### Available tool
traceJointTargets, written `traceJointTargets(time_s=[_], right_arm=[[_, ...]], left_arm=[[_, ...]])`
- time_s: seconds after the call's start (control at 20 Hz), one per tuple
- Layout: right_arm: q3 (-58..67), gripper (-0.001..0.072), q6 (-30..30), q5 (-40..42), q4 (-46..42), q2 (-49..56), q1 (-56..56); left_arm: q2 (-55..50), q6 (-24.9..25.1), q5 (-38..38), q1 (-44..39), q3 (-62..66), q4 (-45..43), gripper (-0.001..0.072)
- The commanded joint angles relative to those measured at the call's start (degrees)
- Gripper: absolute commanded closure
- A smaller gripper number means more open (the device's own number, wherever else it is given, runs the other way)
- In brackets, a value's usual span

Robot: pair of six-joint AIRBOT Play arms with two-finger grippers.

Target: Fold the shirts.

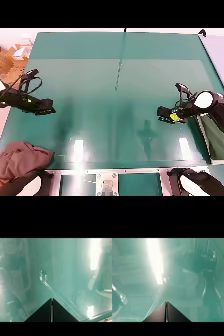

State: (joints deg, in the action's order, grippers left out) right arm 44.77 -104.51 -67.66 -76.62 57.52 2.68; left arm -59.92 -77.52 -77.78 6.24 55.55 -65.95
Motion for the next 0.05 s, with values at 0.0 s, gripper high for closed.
traceJointTargets(time_s=[0.0], right_arm=[[-0.15,0.0696,-0.02,0.15,0.15,-0.07,0.33]], left_arm=[[0.26,0.02,0.83,0.0,-0.37,-0.02,0.0685]])
